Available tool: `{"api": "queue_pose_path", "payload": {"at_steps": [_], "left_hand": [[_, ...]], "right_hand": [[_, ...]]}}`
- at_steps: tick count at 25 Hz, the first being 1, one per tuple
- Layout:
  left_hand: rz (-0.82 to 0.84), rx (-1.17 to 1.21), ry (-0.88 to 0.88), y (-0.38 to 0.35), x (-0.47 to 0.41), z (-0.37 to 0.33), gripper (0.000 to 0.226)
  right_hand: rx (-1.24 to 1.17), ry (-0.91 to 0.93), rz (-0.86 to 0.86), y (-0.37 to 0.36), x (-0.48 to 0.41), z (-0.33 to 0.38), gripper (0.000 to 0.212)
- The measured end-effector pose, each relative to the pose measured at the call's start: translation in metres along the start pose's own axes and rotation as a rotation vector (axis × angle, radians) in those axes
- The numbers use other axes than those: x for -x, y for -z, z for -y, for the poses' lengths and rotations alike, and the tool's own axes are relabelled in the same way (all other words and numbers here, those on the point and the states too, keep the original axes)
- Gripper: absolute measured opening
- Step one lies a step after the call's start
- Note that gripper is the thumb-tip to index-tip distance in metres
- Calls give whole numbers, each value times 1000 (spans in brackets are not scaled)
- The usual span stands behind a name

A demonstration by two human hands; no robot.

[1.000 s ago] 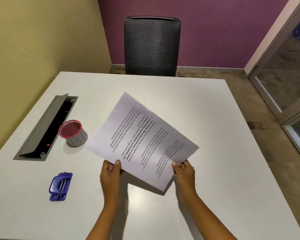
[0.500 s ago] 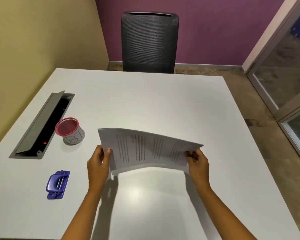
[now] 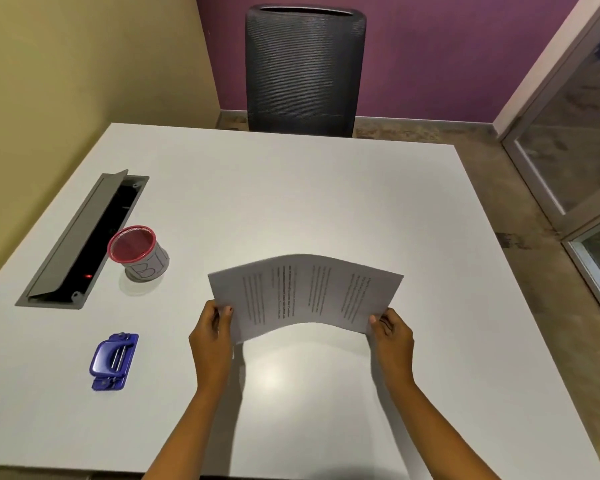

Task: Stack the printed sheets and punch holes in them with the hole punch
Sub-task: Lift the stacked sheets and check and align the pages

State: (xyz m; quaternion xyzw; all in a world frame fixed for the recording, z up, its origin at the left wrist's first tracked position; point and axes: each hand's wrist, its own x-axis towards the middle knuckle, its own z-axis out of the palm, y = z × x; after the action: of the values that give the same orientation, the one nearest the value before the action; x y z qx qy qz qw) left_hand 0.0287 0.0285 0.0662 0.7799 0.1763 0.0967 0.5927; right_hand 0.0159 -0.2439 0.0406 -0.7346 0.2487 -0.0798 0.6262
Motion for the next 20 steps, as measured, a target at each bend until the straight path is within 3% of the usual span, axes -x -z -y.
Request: {"api": "queue_pose_path", "payload": {"at_steps": [7, 13, 20], "left_hand": [[5, -10, 54, -2, -2, 2, 19], [-8, -18, 60, -1, -3, 2, 39], [-23, -48, 57, -6, -5, 8, 16]], "right_hand": [[-15, -21, -4, 3, 5, -3, 20], [12, -2, 18, 7, 1, -1, 12], [10, -69, -23, 4, -1, -5, 10]]}}
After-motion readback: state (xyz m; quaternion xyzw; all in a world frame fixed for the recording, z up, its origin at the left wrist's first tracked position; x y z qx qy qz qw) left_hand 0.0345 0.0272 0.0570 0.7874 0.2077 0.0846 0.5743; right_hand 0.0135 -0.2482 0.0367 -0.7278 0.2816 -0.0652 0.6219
